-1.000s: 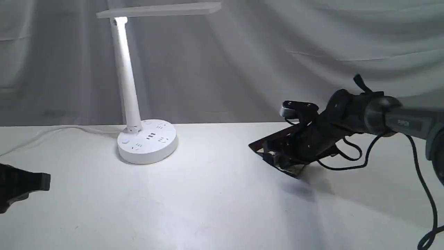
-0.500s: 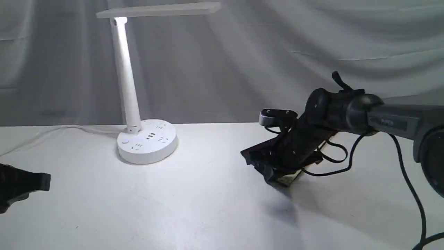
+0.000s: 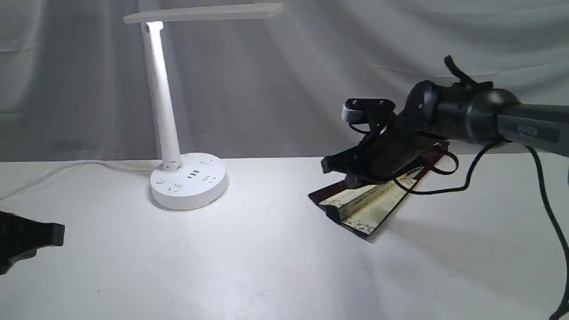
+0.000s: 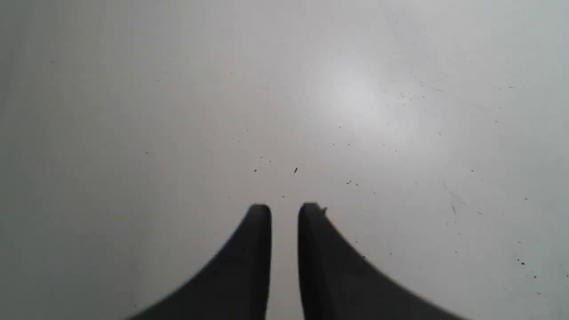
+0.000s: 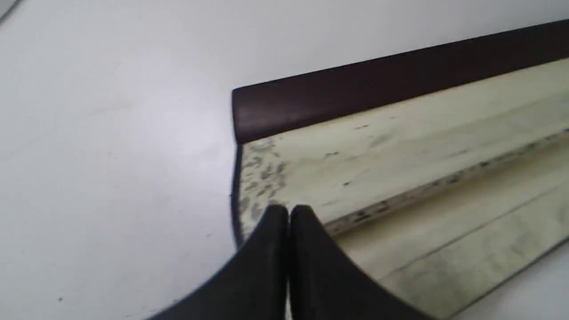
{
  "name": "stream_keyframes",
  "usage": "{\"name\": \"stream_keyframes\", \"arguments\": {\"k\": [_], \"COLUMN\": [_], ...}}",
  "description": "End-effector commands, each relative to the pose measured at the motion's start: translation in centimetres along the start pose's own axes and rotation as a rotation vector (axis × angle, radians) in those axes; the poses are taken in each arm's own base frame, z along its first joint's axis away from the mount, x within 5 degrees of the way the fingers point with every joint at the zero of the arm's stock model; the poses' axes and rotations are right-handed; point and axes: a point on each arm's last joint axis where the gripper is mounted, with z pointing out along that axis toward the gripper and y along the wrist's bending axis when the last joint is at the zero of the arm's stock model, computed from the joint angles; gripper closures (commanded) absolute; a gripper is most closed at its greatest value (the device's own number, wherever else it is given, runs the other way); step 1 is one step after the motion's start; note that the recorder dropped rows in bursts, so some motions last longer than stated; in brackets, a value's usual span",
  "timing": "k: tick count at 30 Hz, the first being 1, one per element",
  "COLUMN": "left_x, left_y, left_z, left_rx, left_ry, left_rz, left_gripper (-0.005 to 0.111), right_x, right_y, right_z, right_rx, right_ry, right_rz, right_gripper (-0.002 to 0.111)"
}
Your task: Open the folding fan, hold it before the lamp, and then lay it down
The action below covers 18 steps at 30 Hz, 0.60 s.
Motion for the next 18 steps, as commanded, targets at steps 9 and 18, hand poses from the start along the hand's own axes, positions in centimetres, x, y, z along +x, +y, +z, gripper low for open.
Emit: {"name": "stream_keyframes", "arguments": {"k": [9, 18], "left_x": [-0.2, -0.2], "left_y": [0.0, 0.0], "left_z": [-0.1, -0.1], "left_rx": [0.003, 0.003], "left_ry": [-0.011, -0.011], "left_rz": [-0.012, -0.012], "left_gripper": [0.095, 0.095], "right_x": [2.5, 2.5], "right_y": [-6.3, -5.6], "right_z": [3.2, 3.3], "right_rx": [0.077, 0.075], "right_ry": [0.066, 0.072], "right_rz": [0.168, 0.071], "right_gripper": [0.108, 0.108]}}
